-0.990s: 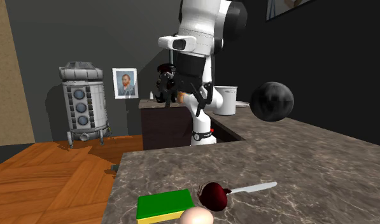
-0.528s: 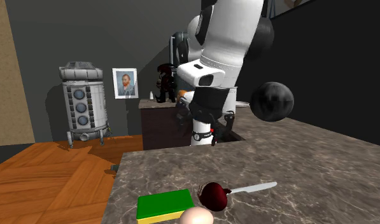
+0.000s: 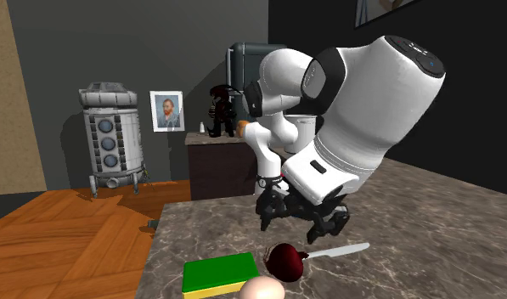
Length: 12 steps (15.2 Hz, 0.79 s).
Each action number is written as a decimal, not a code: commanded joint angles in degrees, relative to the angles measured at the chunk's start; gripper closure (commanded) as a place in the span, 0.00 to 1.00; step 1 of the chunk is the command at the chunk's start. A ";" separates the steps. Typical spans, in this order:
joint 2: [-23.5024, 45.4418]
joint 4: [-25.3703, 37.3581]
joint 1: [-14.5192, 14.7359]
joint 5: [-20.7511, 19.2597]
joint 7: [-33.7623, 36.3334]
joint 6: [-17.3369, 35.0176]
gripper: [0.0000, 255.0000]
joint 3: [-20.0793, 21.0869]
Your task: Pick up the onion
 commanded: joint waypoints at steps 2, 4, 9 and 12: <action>4.08 4.18 1.93 -1.01 -0.52 -1.31 0.00 -0.64; 4.19 2.78 1.63 -0.98 -0.03 0.05 0.00 -0.60; 4.74 0.11 1.07 -1.03 0.99 2.96 0.00 -0.57; 4.75 0.14 1.05 -1.04 0.95 2.96 1.00 -0.59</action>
